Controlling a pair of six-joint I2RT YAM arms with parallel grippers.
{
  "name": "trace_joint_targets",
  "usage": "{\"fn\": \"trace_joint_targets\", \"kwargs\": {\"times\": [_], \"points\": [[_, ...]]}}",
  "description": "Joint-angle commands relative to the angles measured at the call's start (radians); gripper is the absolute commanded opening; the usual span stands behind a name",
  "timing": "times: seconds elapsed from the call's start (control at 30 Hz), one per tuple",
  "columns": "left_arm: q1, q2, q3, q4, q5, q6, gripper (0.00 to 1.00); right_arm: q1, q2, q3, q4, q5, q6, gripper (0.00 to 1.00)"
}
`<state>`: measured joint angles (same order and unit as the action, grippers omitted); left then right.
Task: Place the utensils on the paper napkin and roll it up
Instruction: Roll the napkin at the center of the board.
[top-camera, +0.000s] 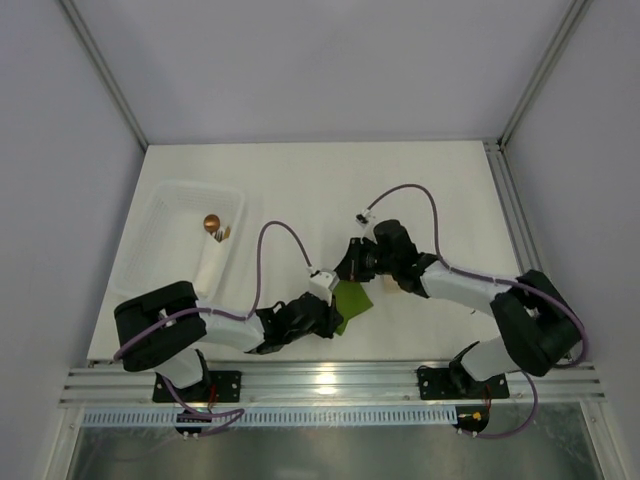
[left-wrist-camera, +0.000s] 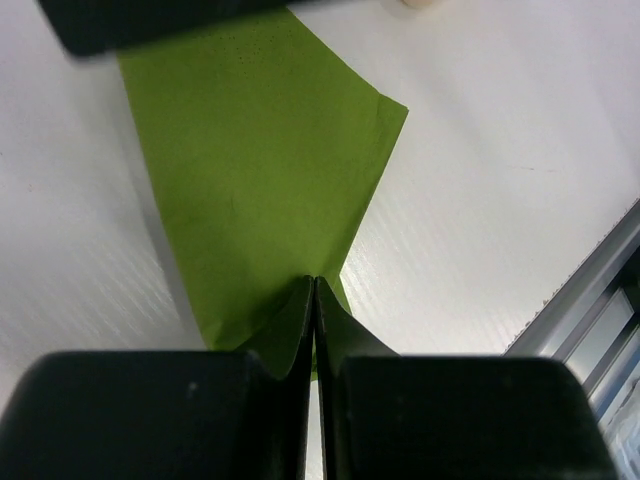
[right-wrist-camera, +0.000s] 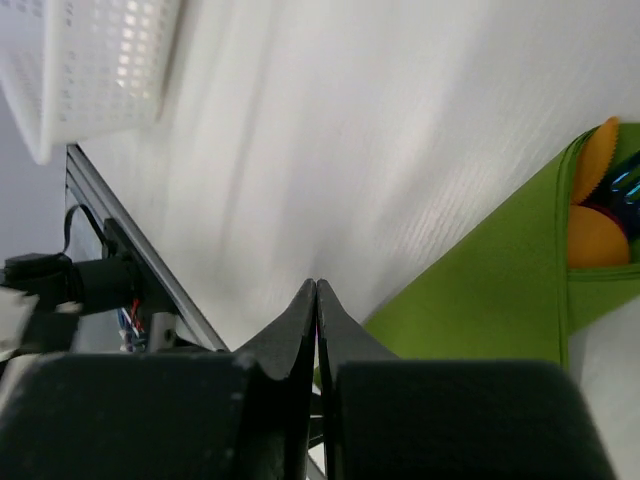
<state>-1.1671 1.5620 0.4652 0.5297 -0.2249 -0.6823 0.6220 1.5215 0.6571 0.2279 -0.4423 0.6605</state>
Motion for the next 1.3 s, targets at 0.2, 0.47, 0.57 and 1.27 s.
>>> {"fn": "trace_joint_targets", "kwargs": {"times": [0.2,0.47,0.57,1.27], "points": [[0.003,-0.011,-0.034,0.055,-0.017,-0.020,0.00,0.007,-0.440,-0.117,-0.371,0.212,0.008,0.17],[0.004,-0.039,-0.023,-0.002,-0.047,-0.031,0.00,0.005,-0.580,-0.300,-0.322,0.177,0.162,0.34],[0.004,-0.026,-0.005,-0.027,-0.045,-0.046,0.00,0.007,-0.610,-0.339,-0.300,0.194,0.211,0.35],[0.004,-0.054,-0.046,-0.024,-0.062,-0.108,0.00,0.027,-0.328,-0.439,0.077,0.132,0.378,0.48]]}}
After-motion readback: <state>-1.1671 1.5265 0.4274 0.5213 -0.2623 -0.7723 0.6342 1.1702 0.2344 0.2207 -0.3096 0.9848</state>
